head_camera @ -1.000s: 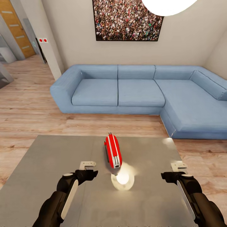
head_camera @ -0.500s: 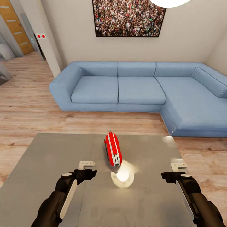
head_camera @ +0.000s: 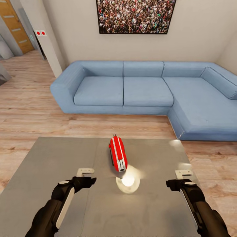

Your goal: Turn on the radio receiver that's on the table in the living room.

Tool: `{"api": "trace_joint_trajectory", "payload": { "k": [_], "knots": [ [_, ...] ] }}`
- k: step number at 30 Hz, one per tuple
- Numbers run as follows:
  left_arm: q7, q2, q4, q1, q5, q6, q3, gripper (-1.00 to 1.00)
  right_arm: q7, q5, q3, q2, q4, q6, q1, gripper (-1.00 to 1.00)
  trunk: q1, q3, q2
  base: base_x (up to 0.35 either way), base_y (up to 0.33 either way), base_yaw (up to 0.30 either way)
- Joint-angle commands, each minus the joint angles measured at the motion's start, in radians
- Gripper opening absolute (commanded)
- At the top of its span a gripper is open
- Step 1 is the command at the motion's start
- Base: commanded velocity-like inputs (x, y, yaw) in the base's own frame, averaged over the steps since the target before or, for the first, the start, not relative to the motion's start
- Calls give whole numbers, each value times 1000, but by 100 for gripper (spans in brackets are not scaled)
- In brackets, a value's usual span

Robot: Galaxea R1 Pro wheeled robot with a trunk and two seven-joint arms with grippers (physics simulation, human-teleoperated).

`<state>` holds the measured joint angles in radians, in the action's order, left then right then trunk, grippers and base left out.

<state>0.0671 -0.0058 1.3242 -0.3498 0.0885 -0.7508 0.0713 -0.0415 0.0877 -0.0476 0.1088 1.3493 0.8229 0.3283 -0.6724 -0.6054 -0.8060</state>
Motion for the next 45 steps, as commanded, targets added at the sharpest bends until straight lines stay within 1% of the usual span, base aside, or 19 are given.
{"api": "trace_joint_trajectory", "payload": {
  "k": [1,4,6,8,12,17,18,19,21,24,26,28,29,31,33,37,41,44,45],
  "knots": [
    [12,9,0,0,0,0,-3,100,1,1,0,-2,0,0,0,100,0,-2,0,0,0,0],
    [26,20,0,0,0,-1,-5,100,0,1,14,-4,0,0,0,100,0,-7,0,0,0,0],
    [29,24,-1,0,-1,-1,-6,100,-2,3,46,-5,0,-1,0,100,0,-10,0,0,0,0],
    [32,27,-2,0,-2,0,-7,100,-5,5,90,-6,1,-1,0,100,0,-13,0,0,0,0],
    [35,32,-4,0,-2,3,-8,100,-5,6,109,-5,1,-2,0,100,0,-20,0,0,0,0],
    [47,46,-4,0,1,4,-5,100,5,5,113,-5,1,-2,0,100,0,-28,0,0,0,0],
    [63,47,-4,0,1,4,-5,100,8,3,113,-5,1,-1,0,100,0,-30,0,0,0,0],
    [112,49,-4,0,0,4,-6,100,11,-2,112,-4,2,-1,0,100,0,-31,0,0,0,0],
    [162,51,-4,0,-3,5,-6,100,17,-6,111,-4,8,-1,0,100,0,-35,0,0,0,0],
    [200,53,-4,0,-6,5,-7,100,35,-9,109,-4,24,-1,0,100,0,-39,0,0,0,0],
    [216,54,-5,0,-9,6,-7,100,78,-11,108,-3,39,-1,0,100,0,-43,0,0,0,0],
    [224,55,-5,0,-11,6,-7,100,159,-11,96,7,48,-1,0,100,0,-46,0,0,0,0],
    [226,55,-5,0,-11,6,-7,100,211,-11,74,12,51,0,0,100,0,-48,0,0,0,0],
    [226,54,-5,0,-11,6,-7,100,245,-11,57,14,55,1,0,100,0,-51,0,0,0,0],
    [227,54,-6,0,-12,6,-7,100,305,-10,29,17,73,2,0,100,0,-54,0,0,0,0],
    [227,53,-6,0,-12,7,-7,100,359,-10,12,18,94,3,0,100,0,-61,0,0,0,0],
    [227,53,-6,0,-12,7,-7,100,376,-9,4,18,99,4,0,100,0,-67,0,0,0,0],
    [227,54,-7,0,-12,7,-7,100,414,-9,-27,19,101,4,0,100,0,-72,0,0,0,0],
    [227,55,-7,0,-12,7,-7,100,445,-9,-47,19,102,4,0,100,0,-74,0,0,0,0]
  ]
}}
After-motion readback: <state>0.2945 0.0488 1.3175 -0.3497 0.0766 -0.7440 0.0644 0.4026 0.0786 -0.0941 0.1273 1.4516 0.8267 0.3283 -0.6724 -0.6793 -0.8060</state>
